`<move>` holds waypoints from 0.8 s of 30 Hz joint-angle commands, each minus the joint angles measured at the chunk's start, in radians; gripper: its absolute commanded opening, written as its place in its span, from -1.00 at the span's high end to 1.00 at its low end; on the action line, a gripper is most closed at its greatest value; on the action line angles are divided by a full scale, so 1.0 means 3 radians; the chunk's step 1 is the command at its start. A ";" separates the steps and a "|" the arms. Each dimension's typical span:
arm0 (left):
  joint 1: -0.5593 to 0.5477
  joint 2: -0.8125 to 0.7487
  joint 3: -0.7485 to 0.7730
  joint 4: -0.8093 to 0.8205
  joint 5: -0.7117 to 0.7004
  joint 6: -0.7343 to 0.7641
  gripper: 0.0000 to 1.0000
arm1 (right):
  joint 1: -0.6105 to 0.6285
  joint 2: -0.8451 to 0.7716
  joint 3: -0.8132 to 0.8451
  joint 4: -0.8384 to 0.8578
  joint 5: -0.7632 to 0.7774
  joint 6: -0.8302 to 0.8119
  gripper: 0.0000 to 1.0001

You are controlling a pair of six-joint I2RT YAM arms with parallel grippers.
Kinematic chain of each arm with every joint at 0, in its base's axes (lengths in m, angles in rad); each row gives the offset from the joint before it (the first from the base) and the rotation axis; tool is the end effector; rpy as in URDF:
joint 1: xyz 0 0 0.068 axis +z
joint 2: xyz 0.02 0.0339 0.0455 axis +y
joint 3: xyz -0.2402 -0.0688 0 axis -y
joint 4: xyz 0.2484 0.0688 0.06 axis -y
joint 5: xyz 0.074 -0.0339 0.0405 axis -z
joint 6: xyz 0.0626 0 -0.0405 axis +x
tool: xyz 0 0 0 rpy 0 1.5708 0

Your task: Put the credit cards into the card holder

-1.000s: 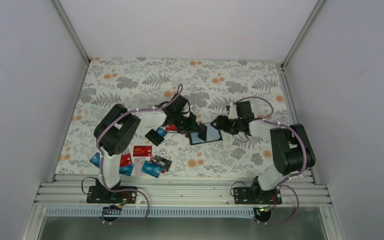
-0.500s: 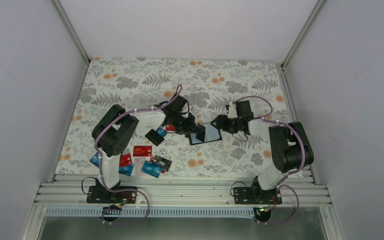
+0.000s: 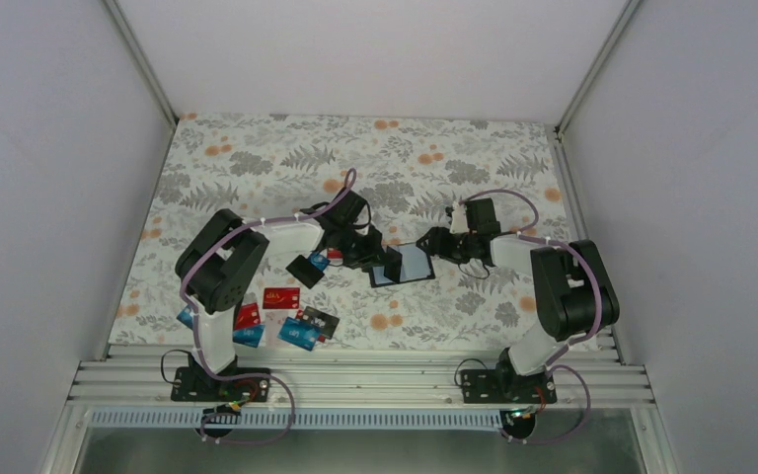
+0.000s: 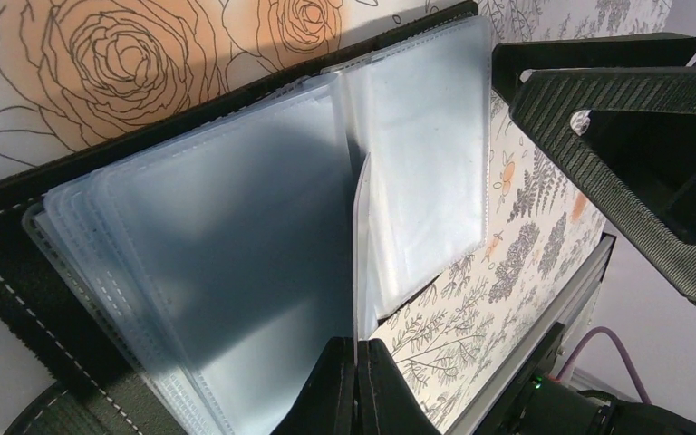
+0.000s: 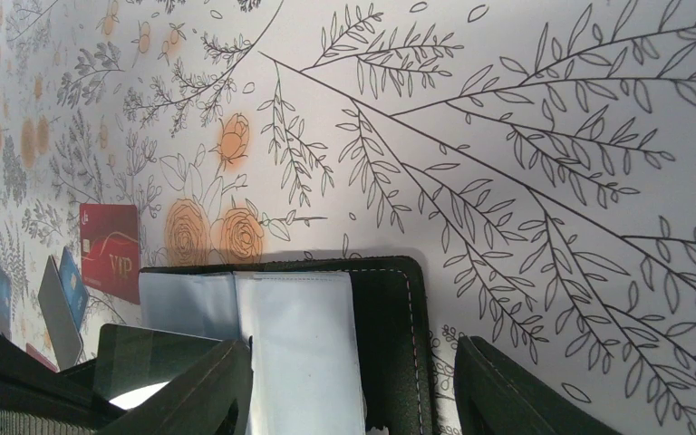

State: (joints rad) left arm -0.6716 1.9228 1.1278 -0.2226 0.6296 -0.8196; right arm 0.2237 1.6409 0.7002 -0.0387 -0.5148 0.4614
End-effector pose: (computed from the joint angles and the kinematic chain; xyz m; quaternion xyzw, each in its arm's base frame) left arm 0.2785 -0.2685 0.0977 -0.0167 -0.9185 0.3950 0.0113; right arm 0.2889 0.0973 0.0811 0.0360 0.9274 0.3240 0.1836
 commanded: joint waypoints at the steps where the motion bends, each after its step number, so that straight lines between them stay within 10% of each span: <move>1: -0.0016 -0.0013 -0.0002 -0.0035 -0.0029 0.0026 0.95 | -0.0003 0.0190 -0.0111 -0.0306 0.0146 -0.0029 -0.15; 24: -0.0021 0.0299 0.0207 -0.0044 0.0090 0.0077 0.95 | 0.0009 0.0394 -0.0111 -0.0281 0.0014 -0.0040 0.53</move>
State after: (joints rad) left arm -0.6762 1.9865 1.1824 -0.2199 0.6628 -0.7971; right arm 0.2195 1.6962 0.7044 0.0002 -0.5522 0.4484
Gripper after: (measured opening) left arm 0.026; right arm 0.256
